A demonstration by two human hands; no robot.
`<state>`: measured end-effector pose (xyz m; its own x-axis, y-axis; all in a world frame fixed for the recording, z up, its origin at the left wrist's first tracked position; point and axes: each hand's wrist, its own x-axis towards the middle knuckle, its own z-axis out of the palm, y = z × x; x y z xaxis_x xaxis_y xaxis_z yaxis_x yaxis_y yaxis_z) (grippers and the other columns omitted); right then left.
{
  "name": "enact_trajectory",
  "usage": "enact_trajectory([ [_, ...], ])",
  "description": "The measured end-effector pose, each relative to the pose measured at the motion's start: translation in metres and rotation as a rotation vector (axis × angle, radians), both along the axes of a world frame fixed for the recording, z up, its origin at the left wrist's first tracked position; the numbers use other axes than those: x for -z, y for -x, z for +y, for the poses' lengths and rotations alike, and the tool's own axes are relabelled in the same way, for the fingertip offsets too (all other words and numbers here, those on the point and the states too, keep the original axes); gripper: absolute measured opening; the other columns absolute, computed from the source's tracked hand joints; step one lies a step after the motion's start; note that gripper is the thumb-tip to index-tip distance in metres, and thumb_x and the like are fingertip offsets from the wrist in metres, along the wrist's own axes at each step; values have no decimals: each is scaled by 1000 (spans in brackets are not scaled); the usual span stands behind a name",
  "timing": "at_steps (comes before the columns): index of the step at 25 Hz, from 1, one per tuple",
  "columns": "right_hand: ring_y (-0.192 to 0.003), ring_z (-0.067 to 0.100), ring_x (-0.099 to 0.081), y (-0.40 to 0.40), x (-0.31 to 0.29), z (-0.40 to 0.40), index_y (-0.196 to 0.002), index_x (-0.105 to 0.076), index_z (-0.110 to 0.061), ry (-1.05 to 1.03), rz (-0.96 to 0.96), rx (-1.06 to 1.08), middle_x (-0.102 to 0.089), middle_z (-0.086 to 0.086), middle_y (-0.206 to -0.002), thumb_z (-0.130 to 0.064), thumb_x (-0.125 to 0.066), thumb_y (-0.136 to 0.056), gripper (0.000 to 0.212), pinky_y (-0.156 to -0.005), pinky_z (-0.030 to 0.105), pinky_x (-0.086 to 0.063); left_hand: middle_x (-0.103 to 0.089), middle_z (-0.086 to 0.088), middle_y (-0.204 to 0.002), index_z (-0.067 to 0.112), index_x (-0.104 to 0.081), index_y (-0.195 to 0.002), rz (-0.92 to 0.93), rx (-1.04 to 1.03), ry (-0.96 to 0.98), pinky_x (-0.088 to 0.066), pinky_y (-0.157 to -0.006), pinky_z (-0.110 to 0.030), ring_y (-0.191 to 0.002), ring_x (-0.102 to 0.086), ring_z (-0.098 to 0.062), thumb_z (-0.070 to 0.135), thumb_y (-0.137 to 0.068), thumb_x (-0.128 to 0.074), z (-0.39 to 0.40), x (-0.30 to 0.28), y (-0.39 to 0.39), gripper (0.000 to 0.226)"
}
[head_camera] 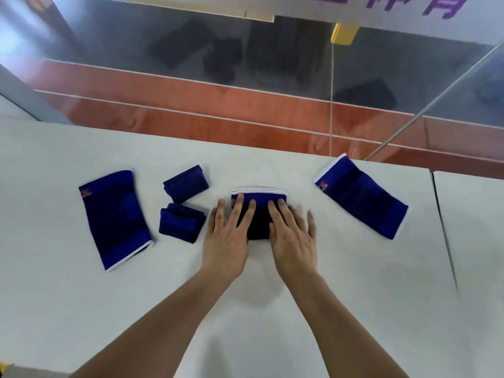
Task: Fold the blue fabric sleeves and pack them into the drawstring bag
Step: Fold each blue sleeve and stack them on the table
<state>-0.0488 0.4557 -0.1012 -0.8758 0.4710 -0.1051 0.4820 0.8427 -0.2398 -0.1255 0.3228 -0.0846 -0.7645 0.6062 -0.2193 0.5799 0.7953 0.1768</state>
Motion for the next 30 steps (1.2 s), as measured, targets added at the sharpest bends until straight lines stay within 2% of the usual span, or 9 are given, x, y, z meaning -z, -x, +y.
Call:
enact_trajectory([
  [3,-138,24,-46,16,-6,28,-146,-48,-24,-2,74,-51,-51,0,-151,-30,-50,-101,46,-119,47,-20,10,-2,-168,30,9,-158,-9,0,-6,-1,-125,-47,-153,6,-38,15,-101,-40,12,0,14,77],
  [5,-129,26,-52,20,-9,49,-143,-50,-19,-38,138,36,-53,4,-146,-30,-54,-98,46,-110,44,-32,11,-1,-168,31,9,-158,-11,-4,2,-1,-125,-49,-153,5,-39,11,-99,-40,16,0,19,79],
  [8,-137,30,-41,19,-9,79,-154,-30,-11,-63,30,291,-40,9,-156,-39,-48,-99,64,-110,49,-30,13,2,-168,32,12,-157,6,1,35,-1,-124,-52,-153,2,-38,17,-102,-35,17,2,25,74],
  [11,-143,32,-32,10,-3,84,-158,-19,-12,-7,-155,320,-39,6,-154,-47,-36,-102,68,-114,54,-28,8,0,-169,31,8,-158,42,17,45,-4,-124,-51,-153,-3,-36,21,-104,-34,18,6,26,70],
  [16,-128,35,-44,-38,-5,40,-145,-46,-9,-33,-55,322,-53,9,-127,-37,-48,-100,53,-111,55,-36,-25,-13,-163,23,-35,-153,142,-31,-52,-24,-121,-52,-145,-32,-38,12,-93,-58,18,2,16,65],
  [20,-132,37,-49,-88,-8,-14,-121,-56,-10,-17,-4,347,-58,10,-125,-27,-57,-95,31,-110,51,-40,-34,-17,-158,17,-43,-149,166,-68,-169,-28,-119,-50,-142,-38,-37,12,-91,-59,-23,-6,-5,60],
  [23,-125,37,-56,-112,-10,-49,-112,-57,-6,-2,13,423,-63,13,-118,-33,-47,-97,33,-107,50,-43,-42,-17,-153,13,-49,-143,195,-106,-274,-29,-120,-47,-141,-40,-33,5,-89,-58,-74,-20,-18,56],
  [27,-128,41,-53,-136,-7,-85,-134,-54,-8,-43,-3,435,-57,17,-128,-28,-59,-94,45,-113,54,-36,-39,-15,-155,13,-49,-143,199,-28,-337,-29,-119,-50,-145,-34,-33,3,-86,-53,-121,-29,-29,59],
  [30,-134,42,-47,-146,-8,-105,-144,-51,-14,-74,-30,423,-52,17,-135,-29,-62,-93,54,-116,58,-29,-42,-15,-152,11,-50,-140,170,-179,-349,-32,-117,-49,-141,-38,-34,5,-87,-53,-144,-25,-21,53],
])
